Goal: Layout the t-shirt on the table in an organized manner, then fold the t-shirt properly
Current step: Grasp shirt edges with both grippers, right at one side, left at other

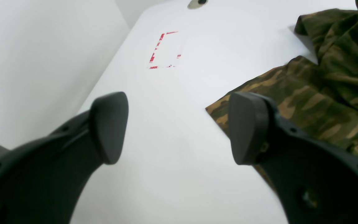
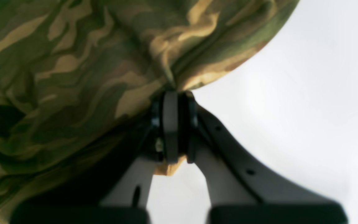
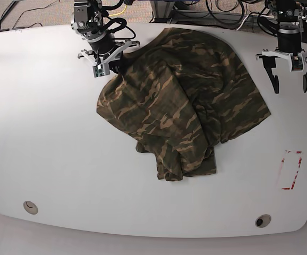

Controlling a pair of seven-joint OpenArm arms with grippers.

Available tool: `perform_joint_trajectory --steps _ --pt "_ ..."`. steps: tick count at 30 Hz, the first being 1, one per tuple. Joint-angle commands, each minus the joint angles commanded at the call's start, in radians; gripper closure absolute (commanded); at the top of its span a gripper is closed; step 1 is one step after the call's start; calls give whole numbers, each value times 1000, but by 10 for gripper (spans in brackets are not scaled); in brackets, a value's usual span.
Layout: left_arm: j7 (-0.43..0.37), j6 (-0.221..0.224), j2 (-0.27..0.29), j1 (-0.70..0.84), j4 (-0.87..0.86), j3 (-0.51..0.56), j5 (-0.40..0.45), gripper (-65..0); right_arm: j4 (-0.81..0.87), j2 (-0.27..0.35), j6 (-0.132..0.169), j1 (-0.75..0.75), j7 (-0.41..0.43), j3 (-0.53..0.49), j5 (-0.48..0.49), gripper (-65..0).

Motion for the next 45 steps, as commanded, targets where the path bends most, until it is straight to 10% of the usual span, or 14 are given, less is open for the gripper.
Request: perform_joint_trajectory --steps 24,33,45 --pt "130 0 -2 -141 0 -35 -2 -474 203 94 3 26 -104 158 2 0" --pt "262 0 -2 -261 3 -37 -2 -475 201 115 164 100 -103 319 0 0" --pt "359 -12 -3 -414 5 9 -2 -478 201 121 255 192 -109 436 -3 -2"
